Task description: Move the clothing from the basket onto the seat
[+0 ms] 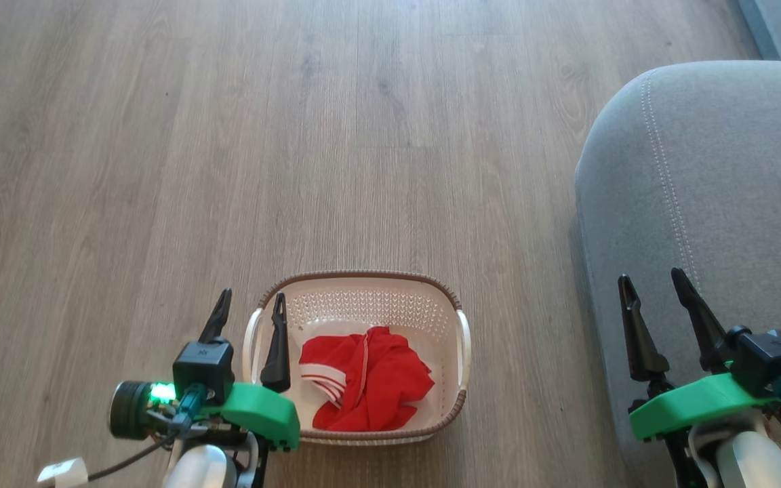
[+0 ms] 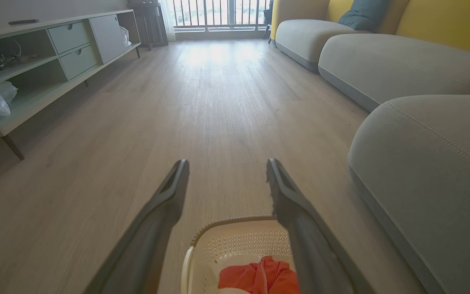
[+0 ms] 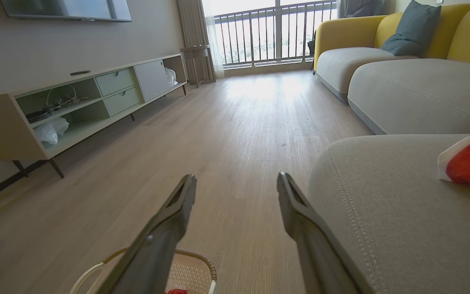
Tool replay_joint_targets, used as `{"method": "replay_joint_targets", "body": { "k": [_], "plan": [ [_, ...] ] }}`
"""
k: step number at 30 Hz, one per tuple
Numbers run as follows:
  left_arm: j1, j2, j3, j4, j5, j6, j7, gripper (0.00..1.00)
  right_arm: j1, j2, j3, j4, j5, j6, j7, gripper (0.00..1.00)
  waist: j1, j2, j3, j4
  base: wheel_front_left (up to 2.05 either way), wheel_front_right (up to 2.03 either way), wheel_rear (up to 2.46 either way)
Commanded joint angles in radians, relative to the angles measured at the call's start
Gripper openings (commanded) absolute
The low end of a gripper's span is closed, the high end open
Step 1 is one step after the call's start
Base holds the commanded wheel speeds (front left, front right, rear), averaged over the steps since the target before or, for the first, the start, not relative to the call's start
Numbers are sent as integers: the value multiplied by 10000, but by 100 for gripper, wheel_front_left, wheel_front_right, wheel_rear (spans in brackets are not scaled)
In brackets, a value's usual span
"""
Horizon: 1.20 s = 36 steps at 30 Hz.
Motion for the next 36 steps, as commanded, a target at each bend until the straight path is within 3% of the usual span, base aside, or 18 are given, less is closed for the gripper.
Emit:
{"method": "replay_joint_targets", "body": {
  "k": [1, 15, 21, 29, 36],
  "plan": [
    [-430, 3, 216, -297, -17, 22, -51, 100, -298, -180, 138, -280, -118, -2, -91, 100, 0, -1, 19, 1, 0, 0, 0],
    [-463, 3, 38, -207, -128, 6, -51, 100, -346, -261, -103, -310, -160, -2, -91, 100, 0, -1, 118, -48, 0, 0, 0],
    [-543, 3, -94, 108, -324, -281, -51, 100, -420, -204, -374, -66, -325, -2, -91, 100, 0, -1, 574, -327, 0, 0, 0],
    [-1485, 3, -532, 1092, -413, -563, -51, 100, -848, -85, -874, 78, -404, -2, -91, 100, 0, -1, 2268, -778, 0, 0, 0],
    [-2970, 3, -996, 2915, -389, -1046, -51, 100, -1021, -36, -1006, -157, -500, -2, -91, 100, 0, -1, 4332, -1252, 0, 0, 0]
  ]
}}
